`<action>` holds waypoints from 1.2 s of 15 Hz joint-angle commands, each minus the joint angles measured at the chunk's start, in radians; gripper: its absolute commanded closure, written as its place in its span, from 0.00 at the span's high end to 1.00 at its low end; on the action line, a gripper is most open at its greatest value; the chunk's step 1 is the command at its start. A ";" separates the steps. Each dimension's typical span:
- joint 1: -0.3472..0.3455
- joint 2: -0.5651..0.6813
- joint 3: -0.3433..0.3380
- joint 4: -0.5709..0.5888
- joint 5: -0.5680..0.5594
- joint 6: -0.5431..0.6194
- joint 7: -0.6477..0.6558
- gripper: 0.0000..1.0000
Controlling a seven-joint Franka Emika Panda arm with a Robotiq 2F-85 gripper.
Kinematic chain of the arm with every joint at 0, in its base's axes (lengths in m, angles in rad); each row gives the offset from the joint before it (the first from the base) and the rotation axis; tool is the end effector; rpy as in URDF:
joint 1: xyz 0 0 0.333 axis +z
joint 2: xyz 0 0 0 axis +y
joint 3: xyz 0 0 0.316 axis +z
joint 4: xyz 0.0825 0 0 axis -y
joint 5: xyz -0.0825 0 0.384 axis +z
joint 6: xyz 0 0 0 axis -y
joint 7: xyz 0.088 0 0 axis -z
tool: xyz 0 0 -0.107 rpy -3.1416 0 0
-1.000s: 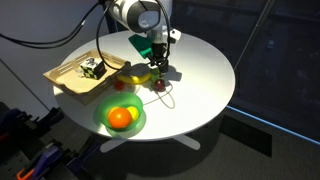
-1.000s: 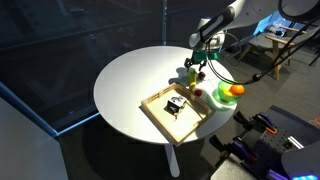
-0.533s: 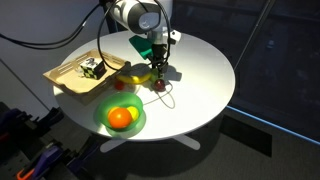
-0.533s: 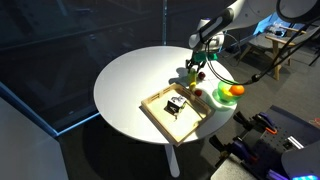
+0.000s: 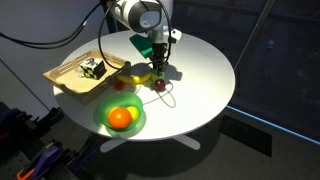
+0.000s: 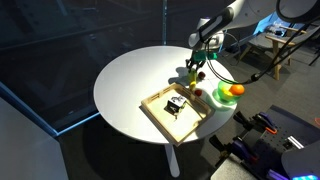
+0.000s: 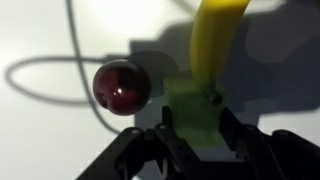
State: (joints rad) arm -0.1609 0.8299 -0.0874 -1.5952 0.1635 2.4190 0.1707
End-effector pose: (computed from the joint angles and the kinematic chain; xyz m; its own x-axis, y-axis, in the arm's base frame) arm 0.6719 -0.1619 0.1442 0.8711 -0.4911 -0.0102 -0.4910 -0.8701 -0.0422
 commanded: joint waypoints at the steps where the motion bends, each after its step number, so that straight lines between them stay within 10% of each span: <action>1: -0.004 -0.028 0.000 0.004 0.012 -0.034 0.010 0.25; 18: 0.019 -0.212 -0.005 -0.124 0.004 -0.048 0.017 0.25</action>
State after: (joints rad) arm -0.1526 0.6963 -0.0878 -1.6414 0.1635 2.3892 0.1755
